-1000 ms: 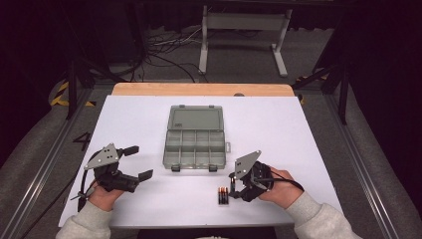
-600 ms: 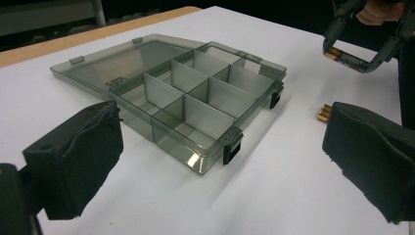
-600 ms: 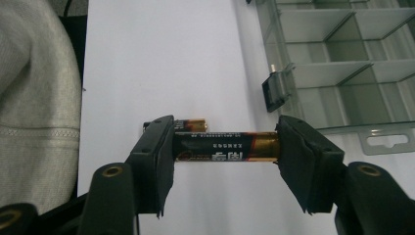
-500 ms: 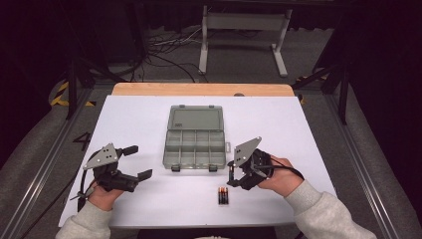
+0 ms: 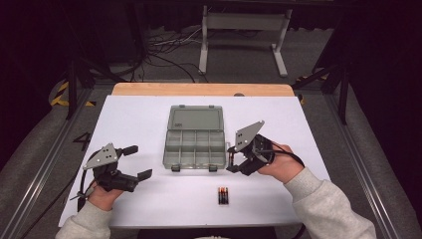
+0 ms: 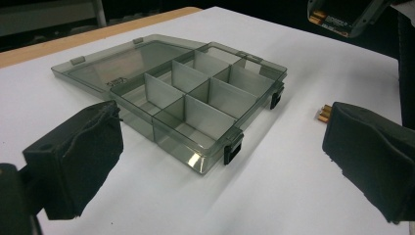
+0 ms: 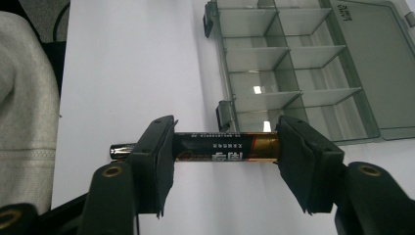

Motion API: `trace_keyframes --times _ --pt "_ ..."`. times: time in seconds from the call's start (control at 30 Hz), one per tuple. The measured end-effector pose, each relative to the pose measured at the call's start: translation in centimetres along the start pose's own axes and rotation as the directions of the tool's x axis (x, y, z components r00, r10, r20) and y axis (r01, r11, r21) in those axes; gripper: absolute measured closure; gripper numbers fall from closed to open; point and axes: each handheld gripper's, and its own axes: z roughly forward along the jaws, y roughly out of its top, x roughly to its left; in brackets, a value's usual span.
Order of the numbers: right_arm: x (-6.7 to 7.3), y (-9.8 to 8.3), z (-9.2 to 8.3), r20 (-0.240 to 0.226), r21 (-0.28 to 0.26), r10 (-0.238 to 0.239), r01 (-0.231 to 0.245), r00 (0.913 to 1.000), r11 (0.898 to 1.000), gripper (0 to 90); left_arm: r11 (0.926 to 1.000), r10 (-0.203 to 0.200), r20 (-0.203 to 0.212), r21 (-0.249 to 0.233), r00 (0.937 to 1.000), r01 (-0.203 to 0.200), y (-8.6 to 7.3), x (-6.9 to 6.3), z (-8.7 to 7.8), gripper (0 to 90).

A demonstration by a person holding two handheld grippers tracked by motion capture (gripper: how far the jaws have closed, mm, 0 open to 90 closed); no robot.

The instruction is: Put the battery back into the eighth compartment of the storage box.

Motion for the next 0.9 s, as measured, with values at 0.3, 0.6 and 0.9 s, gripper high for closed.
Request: trace_keyframes --times 0.3,0.6,0.9 --pt "-1.1 0.5 -0.3 0.005 -0.001 -0.003 0.003 1.0 1.0 41.8 1.0 -0.002 0.0 -0.002 1.0 0.002 0.0 0.0 0.0 2.1" --pt "-2.4 1.1 -0.2 0.009 0.003 -0.005 0.005 1.0 1.0 41.8 1.0 -0.001 0.0 -0.001 1.0 0.001 0.0 0.0 0.0 2.1" --pt "-3.8 1.8 0.2 0.008 0.001 -0.004 0.004 1.0 1.0 41.8 1.0 -0.003 0.003 0.0 1.0 0.003 0.0 0.1 -0.1 2.1"
